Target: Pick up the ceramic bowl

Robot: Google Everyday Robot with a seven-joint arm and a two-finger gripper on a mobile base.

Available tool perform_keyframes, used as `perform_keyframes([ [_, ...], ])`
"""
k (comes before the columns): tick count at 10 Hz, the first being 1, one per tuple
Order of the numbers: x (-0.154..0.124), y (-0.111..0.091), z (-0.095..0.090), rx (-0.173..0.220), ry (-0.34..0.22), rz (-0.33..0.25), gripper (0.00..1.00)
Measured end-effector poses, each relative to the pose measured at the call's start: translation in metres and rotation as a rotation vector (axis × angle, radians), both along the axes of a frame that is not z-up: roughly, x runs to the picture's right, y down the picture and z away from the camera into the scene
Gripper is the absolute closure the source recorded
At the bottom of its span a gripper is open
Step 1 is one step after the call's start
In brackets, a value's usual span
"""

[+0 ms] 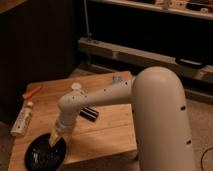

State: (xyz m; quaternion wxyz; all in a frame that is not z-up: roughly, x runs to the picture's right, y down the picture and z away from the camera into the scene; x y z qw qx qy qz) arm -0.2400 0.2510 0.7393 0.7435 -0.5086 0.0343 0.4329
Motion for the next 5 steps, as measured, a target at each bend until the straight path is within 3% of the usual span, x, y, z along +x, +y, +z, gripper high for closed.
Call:
perform_keyframes([
  [3, -0.0031, -0.0015, 0.0014, -0.016, -0.021, -0.002, 0.43],
  [5, -0.0058, 0.0024, 0.0039, -0.028, -0.022, -0.02, 0.43],
])
